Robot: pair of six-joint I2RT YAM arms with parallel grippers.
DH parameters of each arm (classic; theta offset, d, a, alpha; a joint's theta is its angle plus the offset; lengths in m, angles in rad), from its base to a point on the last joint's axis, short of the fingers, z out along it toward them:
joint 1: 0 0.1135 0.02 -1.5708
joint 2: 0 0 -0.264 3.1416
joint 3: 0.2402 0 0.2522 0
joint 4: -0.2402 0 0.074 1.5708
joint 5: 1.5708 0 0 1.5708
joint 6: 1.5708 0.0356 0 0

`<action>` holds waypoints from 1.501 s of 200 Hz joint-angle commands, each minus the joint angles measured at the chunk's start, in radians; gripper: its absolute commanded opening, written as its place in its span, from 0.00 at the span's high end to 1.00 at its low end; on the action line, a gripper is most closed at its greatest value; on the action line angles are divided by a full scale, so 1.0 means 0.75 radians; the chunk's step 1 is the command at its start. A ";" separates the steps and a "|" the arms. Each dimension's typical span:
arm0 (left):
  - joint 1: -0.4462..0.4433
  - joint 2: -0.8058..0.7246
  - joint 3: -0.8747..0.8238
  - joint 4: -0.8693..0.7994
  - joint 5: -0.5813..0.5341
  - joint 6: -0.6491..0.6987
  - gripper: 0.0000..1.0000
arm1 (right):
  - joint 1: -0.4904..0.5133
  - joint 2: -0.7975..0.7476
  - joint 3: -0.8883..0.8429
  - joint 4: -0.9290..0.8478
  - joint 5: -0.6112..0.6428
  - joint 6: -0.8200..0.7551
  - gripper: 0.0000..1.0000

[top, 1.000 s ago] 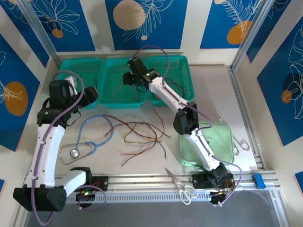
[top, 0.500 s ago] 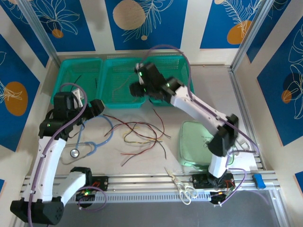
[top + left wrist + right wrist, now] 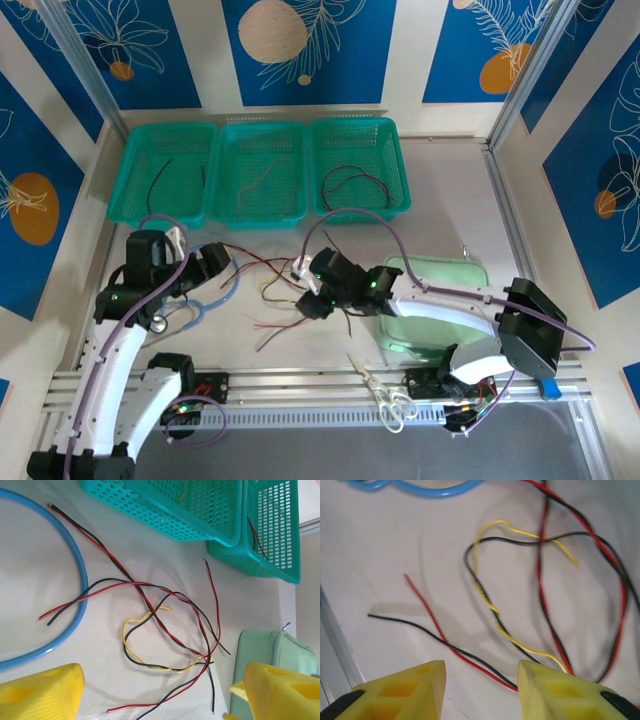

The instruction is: Untangle the cables

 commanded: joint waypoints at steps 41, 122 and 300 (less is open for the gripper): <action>-0.008 -0.002 -0.038 -0.078 0.137 -0.005 0.16 | 0.135 0.158 -0.055 0.302 -0.263 -0.474 0.58; 0.054 0.058 -0.047 -0.090 0.207 -0.010 0.15 | 0.238 0.393 0.079 0.212 -0.356 -0.888 0.51; 0.164 0.102 0.061 -0.148 0.248 0.068 0.15 | 0.120 0.672 0.498 -0.235 -0.463 -1.010 0.59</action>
